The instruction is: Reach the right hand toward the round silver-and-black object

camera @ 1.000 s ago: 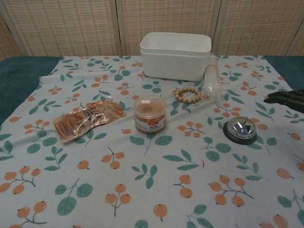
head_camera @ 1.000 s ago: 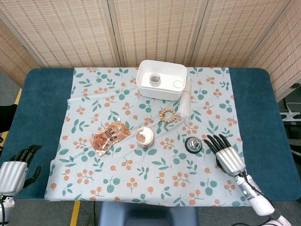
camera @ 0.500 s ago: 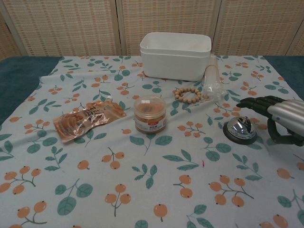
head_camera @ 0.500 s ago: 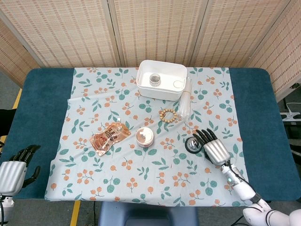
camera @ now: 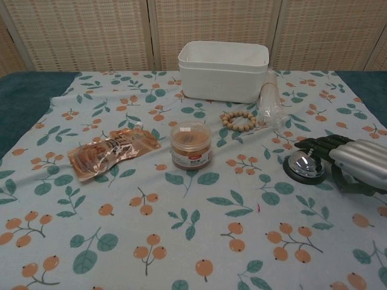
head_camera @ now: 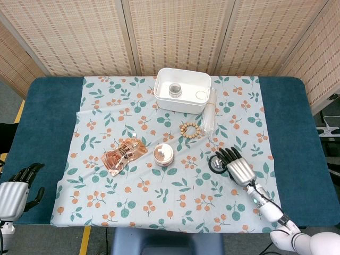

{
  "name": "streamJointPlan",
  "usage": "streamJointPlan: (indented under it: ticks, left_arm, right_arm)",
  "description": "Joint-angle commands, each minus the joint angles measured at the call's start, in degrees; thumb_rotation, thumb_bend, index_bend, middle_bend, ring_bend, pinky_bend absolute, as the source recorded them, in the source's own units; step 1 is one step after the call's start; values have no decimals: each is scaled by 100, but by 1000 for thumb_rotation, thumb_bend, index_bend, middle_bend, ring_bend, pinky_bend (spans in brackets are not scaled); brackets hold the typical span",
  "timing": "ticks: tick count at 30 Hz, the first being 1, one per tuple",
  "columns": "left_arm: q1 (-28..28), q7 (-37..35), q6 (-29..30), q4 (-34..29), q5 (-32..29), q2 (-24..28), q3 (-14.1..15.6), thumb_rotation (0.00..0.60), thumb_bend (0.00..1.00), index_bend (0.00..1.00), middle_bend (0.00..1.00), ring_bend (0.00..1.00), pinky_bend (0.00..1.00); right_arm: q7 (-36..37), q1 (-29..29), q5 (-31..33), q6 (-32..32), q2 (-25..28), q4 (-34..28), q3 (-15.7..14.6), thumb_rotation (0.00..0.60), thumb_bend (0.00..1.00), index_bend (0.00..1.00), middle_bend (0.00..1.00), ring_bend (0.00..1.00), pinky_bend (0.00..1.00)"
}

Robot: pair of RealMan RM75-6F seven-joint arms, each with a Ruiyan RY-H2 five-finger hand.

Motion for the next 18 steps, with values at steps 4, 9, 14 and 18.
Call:
streamJointPlan:
  ticks: [4,9,14,18]
  left_arm:
    - [1,-7,2,2,6,0,1,600,426,175,181,243,467]
    - [-4,5,-13,6,9,-9,5,600,426,175,181,243,467]
    - [-5,27,-23,3,-3,-18,4,600,427,175,182,243,467]
    - [-4,45,-26,8,7,-21,12,600,426,175,181,243,467]
  right_arm:
    - [-71,-175,-130,864,289,-430,22,600,1000,0,0,0,0]
    - [-666,-549,-238,1806,1014,-1519,53,600,1000,0,0,0,0]
    - [-941,-838,-250,2122,1751,-2429,-50,600,1000,0,0,0,0]
    - [-900,-1145,-249,2390,2197,-2618,-195,600,1000,0,0,0,0]
